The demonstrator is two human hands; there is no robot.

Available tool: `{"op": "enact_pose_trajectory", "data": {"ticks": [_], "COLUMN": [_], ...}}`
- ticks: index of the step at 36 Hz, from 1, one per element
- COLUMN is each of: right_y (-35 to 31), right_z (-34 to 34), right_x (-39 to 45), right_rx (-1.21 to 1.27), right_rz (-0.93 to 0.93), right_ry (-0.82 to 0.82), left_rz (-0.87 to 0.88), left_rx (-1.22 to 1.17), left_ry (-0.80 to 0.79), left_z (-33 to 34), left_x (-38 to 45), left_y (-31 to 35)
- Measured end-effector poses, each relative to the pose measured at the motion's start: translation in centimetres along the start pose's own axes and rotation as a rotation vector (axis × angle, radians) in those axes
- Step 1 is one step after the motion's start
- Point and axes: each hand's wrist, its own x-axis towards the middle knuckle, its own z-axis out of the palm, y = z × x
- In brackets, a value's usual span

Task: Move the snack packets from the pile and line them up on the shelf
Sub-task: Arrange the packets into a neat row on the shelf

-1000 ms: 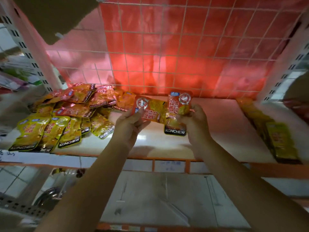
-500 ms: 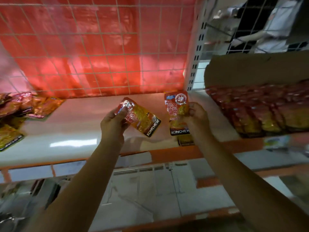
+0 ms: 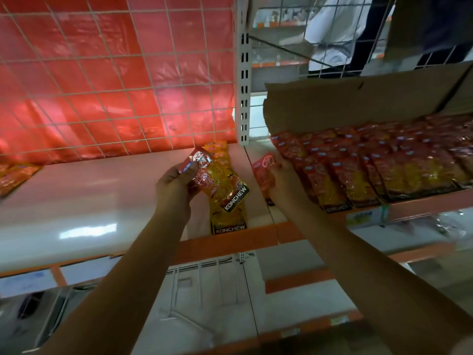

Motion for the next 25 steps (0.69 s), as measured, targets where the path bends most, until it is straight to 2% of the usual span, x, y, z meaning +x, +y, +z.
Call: {"op": "enact_pose_trajectory", "data": {"ticks": [2, 4, 7, 9, 11, 14, 17, 21, 25], "right_y": [0.0, 0.4, 0.8, 0.8, 0.4, 0.1, 0.0, 0.3, 0.6], "right_z": [0.7, 1.4, 1.8, 1.7, 1.7, 1.9, 2.2, 3.4, 4.3], "right_x": [0.4, 0.9, 1.4, 1.9, 2.7, 4.7, 6.1, 7.7, 9.4], "right_rx": [-0.157, -0.145, -0.44, -0.52, -0.464, -0.413, -0.411, -0.456, -0.406], "right_rz": [-0.087, -0.046, -0.091, -0.176, -0.243, -0.228, -0.196, -0.065, -0.043], "right_ry": [0.025, 0.056, -0.042, -0.05, -0.059, -0.07, -0.03, -0.043, -0.073], "left_rz": [0.004, 0.01, 0.015, 0.019, 0.024, 0.023, 0.026, 0.032, 0.031], "left_rx": [0.005, 0.011, 0.025, 0.037, 0.051, 0.056, 0.056, 0.066, 0.06], "left_ry": [-0.003, -0.007, 0.001, 0.003, -0.002, -0.007, -0.006, 0.008, 0.018], "left_z": [0.2, 0.3, 0.5, 0.6, 0.8, 1.1, 1.4, 1.6, 2.0], "left_x": [0.1, 0.3, 0.7, 0.9, 1.0, 1.3, 1.9, 2.7, 3.0], "left_y": [-0.1, -0.1, 0.0, 0.1, 0.1, 0.1, 0.4, 0.9, 1.3]}}
